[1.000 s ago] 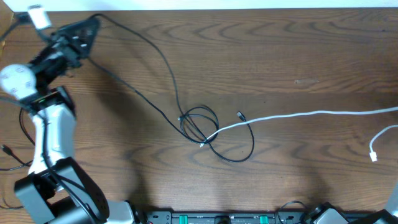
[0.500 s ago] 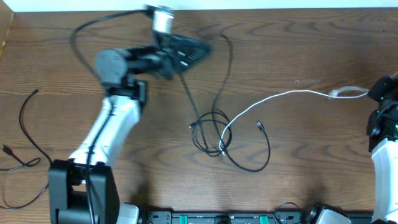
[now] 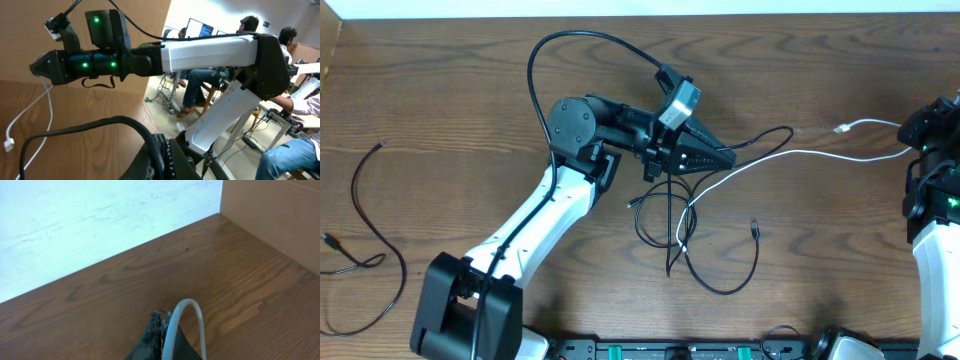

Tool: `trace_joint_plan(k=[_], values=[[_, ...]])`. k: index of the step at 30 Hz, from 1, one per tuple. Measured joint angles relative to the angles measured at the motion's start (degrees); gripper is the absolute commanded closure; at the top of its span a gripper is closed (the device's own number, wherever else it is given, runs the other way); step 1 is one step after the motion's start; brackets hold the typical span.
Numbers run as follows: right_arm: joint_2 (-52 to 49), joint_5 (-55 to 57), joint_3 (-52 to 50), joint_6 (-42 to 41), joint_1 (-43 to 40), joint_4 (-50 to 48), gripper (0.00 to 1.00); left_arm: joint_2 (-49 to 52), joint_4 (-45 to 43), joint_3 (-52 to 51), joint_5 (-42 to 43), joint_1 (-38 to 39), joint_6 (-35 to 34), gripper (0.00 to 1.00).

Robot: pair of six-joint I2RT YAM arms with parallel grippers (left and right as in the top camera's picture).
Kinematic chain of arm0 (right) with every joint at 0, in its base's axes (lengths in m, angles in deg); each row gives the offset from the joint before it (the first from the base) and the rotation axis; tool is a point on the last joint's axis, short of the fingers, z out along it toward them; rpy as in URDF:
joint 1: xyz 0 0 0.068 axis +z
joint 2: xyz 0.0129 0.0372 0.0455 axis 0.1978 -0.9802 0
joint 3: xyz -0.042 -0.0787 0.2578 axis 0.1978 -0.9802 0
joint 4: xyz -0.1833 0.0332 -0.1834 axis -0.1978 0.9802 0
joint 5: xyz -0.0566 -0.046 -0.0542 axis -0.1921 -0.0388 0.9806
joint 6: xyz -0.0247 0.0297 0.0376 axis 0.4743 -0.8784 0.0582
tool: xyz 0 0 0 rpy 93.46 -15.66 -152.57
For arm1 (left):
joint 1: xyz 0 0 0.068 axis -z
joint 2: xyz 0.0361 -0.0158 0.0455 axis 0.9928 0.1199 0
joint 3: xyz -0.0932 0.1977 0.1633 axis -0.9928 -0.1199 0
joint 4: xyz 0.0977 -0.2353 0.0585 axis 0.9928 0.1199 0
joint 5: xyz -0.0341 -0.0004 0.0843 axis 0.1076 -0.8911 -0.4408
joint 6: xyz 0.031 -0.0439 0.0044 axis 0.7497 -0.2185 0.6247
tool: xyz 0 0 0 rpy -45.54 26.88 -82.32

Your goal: Untangle cables

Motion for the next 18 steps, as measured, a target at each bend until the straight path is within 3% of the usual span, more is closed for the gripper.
trace_joint_plan(k=[12,18], values=[[0.0,-2.8,0.0,-2.3,0.0,-4.1,0.99,10.2,0.1,0.0,0.0,5.0,1.3,0.92],[-0.2,-8.1,0.0,-6.2,0.0,-12.6,0.99,14.5,0.2,0.0,0.0,9.5,1.4,0.93]])
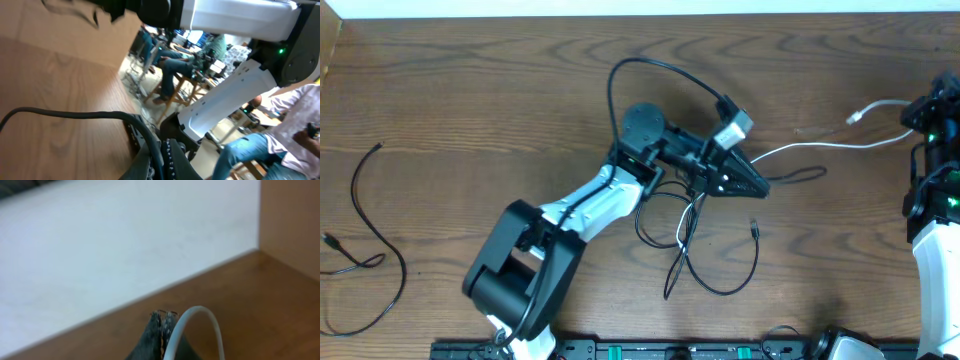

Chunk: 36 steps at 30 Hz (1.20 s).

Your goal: Untangle cables

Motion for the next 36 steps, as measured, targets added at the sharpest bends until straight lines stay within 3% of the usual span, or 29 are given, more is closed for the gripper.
trace_joint_plan(k=[6,11,16,25,29,36], values=[[-0.2,-4.7,0.7,-12.9,0.0,-17.5,0.99,3.1,0.0,0.0,0.0,0.3,0.1,0.93],[-0.5,-4.9,10.5,-24.0,0.0,-19.5,0.99,3.5,-0.1,0.0,0.0,0.3,0.1,0.92],[-0.9,-3.4,23.7,-27.0,0.0,-19.4,0.99,3.5,-0.1,0.0,-0.1,0.3,1.2,0.93],[-13.2,-0.1,47.2,-24.7,-1.9,-9.0,0.99,3.5,1.7,-0.1,0.0,0.3,1.3,0.92],[-17.4,0.1,51.2,-24.2,-2.5,-4.7,0.99,3.6,7.2,-0.1,0.2,0.2,1.5,0.92],[-17.7,-1.7,52.2,-17.7,-2.6,9.9,0.99,3.6,6.7,-0.1,0.2,-6.5,1.5,0.93]])
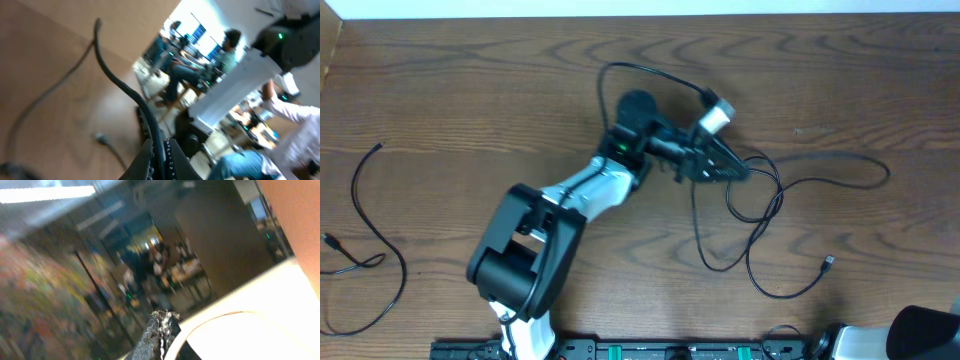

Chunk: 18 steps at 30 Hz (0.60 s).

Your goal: Untangle cables

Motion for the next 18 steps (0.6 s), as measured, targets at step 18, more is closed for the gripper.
trace_joint_plan(k=[18], values=[[-0.3,-8.0,0.1,11.9,3.1,10.1,0.99,0.0,48.9,-0.2,-24.1,-16.6,19.5,0.93]])
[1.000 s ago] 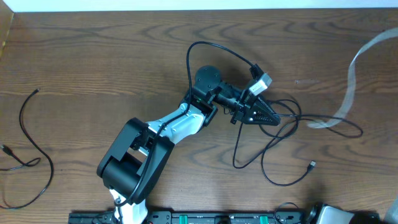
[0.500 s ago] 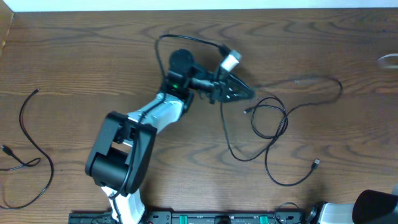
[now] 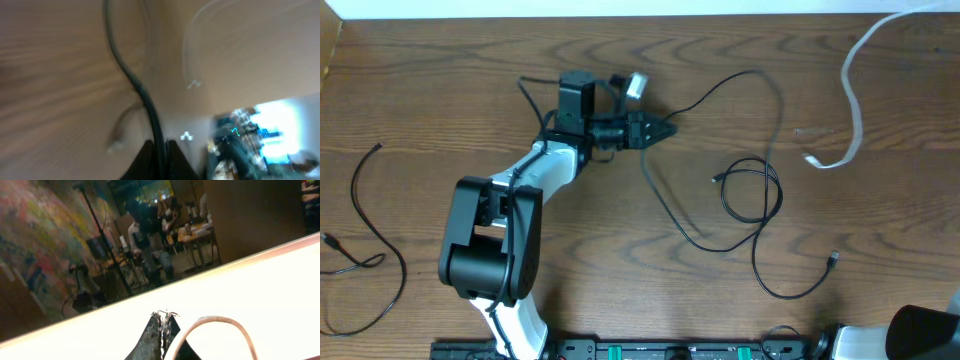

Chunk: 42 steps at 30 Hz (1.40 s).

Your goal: Untangle cables

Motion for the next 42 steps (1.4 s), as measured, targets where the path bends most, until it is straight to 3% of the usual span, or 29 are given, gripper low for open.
trace_joint_plan(k=[3,6,13,18,23,25,27,28,30,33,42], values=[[-0.1,-0.1,0.0,2.2,0.0,0.5,0.99,0.1,12.6,-0.3,-11.6,-0.9,8.2,0.93],[-0.1,-0.2,0.0,3.1,0.0,1.0,0.99,0.1,18.7,-0.4,-16.8,-0.5,15.1,0.93],[-0.2,1.4,0.2,8.4,0.0,13.2,0.99,-0.1,20.7,-0.4,-21.9,4.7,25.0,0.93],[-1.2,5.1,0.3,12.2,0.0,23.0,0.99,-3.6,22.9,-0.4,-29.0,11.1,26.6,0.92],[-3.5,6.6,0.3,14.0,0.0,26.5,0.99,-7.9,24.6,-0.4,-36.3,17.9,26.4,0.92],[-4.3,6.9,0.3,14.3,0.0,27.2,0.99,-8.2,24.8,-0.4,-38.3,20.1,26.4,0.7],[-4.5,7.2,0.3,14.4,0.0,27.6,0.99,-8.2,24.9,-0.4,-39.4,21.5,26.1,0.63],[-4.6,7.3,0.3,14.5,0.0,28.1,0.99,-8.2,25.0,-0.4,-39.9,22.3,26.0,0.46],[-4.6,7.4,0.3,14.7,0.0,28.5,0.99,-8.2,25.7,-0.4,-40.6,23.8,26.3,0.26],[-4.6,7.4,0.3,14.8,0.0,29.1,0.99,-8.2,26.5,-0.4,-41.2,25.4,27.0,0.15],[-4.6,7.5,0.3,16.5,0.0,29.9,0.99,-10.1,35.3,-0.4,-56.6,25.9,27.4,0.13]])
